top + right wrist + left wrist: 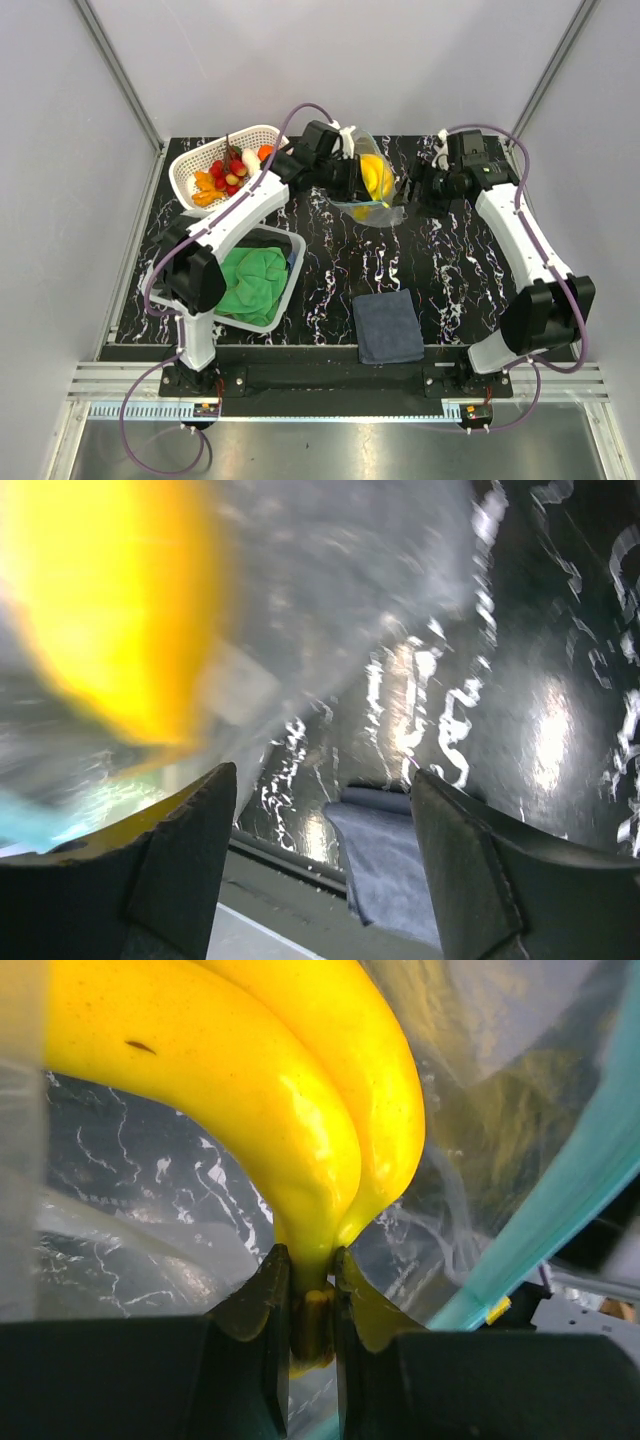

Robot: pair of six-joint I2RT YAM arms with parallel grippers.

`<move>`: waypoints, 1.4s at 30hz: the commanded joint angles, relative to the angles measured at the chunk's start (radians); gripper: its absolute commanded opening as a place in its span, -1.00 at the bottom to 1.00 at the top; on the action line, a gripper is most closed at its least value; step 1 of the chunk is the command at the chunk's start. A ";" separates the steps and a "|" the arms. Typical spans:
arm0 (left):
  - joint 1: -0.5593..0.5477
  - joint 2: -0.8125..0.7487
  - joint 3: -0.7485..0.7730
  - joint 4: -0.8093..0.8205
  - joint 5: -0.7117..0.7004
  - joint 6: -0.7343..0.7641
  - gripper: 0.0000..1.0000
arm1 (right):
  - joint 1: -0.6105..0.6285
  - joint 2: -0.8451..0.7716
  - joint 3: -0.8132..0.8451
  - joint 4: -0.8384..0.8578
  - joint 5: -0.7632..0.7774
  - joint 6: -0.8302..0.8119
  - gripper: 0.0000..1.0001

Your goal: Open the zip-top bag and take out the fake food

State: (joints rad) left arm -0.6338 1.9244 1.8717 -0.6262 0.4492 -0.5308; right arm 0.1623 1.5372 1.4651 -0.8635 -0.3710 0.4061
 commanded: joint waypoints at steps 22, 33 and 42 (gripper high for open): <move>-0.058 0.036 0.142 -0.127 -0.135 0.037 -1.00 | 0.223 -0.014 0.046 0.066 0.112 -0.073 0.36; -0.049 0.070 0.204 -0.125 -0.169 -0.207 -1.00 | 0.244 -0.061 -0.089 0.070 0.225 -0.064 -0.88; -0.015 0.032 0.074 -0.031 0.170 -0.420 -1.00 | 0.244 -0.037 -0.055 0.066 0.366 -0.084 -1.00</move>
State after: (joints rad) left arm -0.6636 2.0094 2.0155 -0.7822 0.4061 -0.8261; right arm 0.3969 1.5162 1.3720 -0.8097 -0.0902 0.3420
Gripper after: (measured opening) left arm 0.180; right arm 0.011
